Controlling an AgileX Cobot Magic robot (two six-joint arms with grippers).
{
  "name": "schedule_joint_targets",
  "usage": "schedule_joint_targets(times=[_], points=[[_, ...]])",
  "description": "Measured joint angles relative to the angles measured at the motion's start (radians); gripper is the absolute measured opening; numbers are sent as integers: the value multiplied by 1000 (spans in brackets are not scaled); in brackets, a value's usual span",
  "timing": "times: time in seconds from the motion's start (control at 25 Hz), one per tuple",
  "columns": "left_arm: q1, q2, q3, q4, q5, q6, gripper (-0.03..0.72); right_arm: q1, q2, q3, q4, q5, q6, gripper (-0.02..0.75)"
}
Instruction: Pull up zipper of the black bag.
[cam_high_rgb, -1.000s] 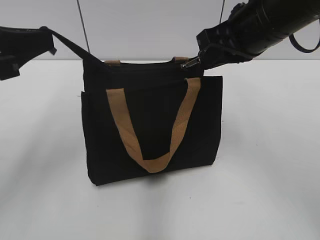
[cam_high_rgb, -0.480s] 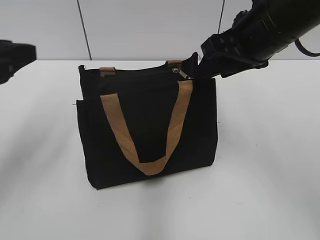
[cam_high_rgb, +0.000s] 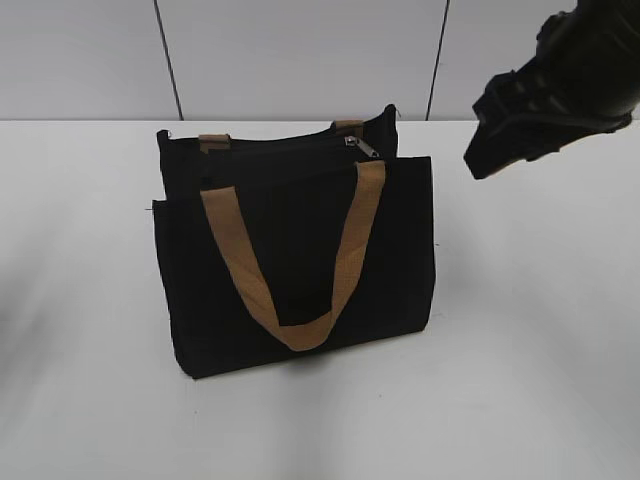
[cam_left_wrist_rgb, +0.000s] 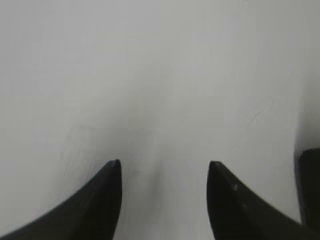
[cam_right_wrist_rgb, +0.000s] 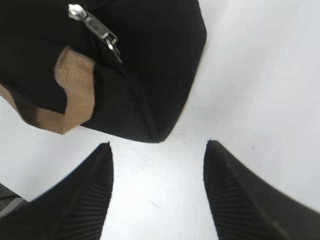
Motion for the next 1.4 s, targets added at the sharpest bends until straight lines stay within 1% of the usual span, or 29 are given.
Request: schedule_joint_targets(times=[0.04, 0.08, 0.12, 0.2, 0.28, 0.32, 0.44, 0.52, 0.72, 0.84, 0.96, 1.04, 1.12, 1.24, 1.4], points=[[-4, 2, 0, -91, 4, 77, 414, 0, -7, 0, -26, 23, 31, 447], [-4, 2, 0, -91, 4, 77, 414, 0, -13, 0, -50, 51, 61, 447], [-12, 4, 0, -259, 17, 225, 414, 0, -19, 0, -70, 76, 91, 447], [-14, 4, -3, -416, 58, 380, 414, 0, -23, 0, -119, 136, 139, 447], [-15, 7, -27, -504, 159, 490, 414, 0, -23, 0, -163, 174, 180, 447], [-15, 7, -41, -525, 209, 531, 414, 0, -23, 0, -182, 185, 206, 447], [-15, 8, -121, -552, 392, 607, 414, -12, -23, 0, -210, 190, 259, 447], [-15, 9, -181, -558, 490, 639, 414, -44, -23, 0, -212, 201, 295, 447], [-15, 22, -341, -576, 700, 717, 414, -203, -23, 0, -220, 282, 279, 447], [-15, 54, -413, -577, 765, 747, 414, -291, -23, 0, -228, 296, 206, 447], [-15, 111, -465, -577, 797, 759, 414, -359, -48, 19, -220, 296, 139, 447], [-15, 147, -487, -584, 813, 761, 414, -397, -91, 55, -184, 296, 123, 447], [-15, 164, -496, -598, 838, 763, 414, -416, -160, 110, -155, 298, 114, 447], [-15, 156, -498, -599, 853, 775, 414, -418, -287, 196, -111, 303, 90, 447], [-15, 75, -470, -594, 855, 779, 414, -418, -485, 282, -61, 308, 32, 447]])
